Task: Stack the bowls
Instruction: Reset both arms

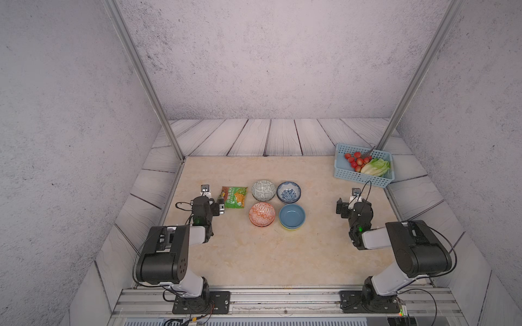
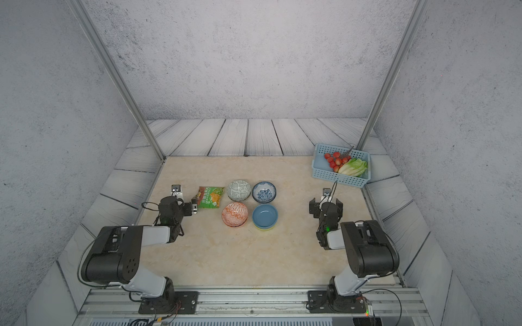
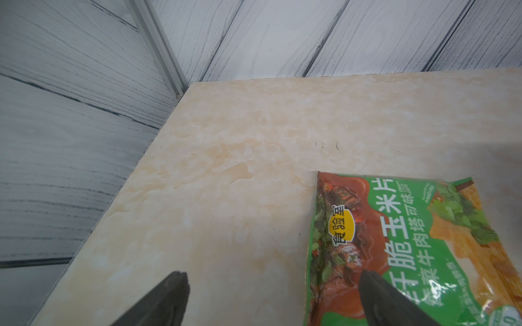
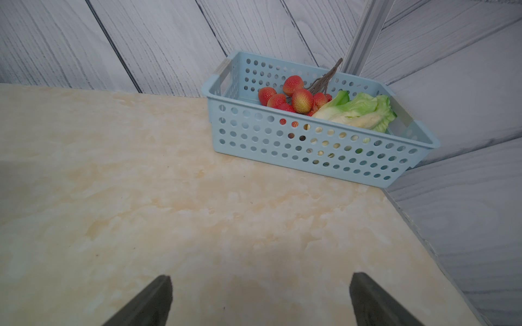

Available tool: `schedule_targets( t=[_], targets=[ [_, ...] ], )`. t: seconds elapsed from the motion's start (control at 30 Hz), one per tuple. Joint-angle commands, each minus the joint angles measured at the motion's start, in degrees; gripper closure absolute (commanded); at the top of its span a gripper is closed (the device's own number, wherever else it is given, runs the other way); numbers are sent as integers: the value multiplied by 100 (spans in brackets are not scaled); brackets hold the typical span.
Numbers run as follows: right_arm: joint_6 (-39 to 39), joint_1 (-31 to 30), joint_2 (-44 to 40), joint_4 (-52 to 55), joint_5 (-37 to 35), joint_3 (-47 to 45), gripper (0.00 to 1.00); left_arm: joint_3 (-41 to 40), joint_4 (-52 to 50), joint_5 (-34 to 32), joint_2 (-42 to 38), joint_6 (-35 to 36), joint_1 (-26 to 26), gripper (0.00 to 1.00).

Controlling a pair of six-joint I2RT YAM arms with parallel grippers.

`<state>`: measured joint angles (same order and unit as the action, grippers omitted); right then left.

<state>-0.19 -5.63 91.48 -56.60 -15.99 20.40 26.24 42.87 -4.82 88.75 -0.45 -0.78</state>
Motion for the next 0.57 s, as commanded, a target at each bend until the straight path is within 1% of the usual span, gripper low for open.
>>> schedule_targets(
  t=[0.0,0.53],
  targets=[
    [117,36,-99,188,9,166,1,46,19,-44,-112,-47,-7,0],
    [149,79,-97,272,52,201,1,49,18,-46,-107,-17,-37,0]
  ],
)
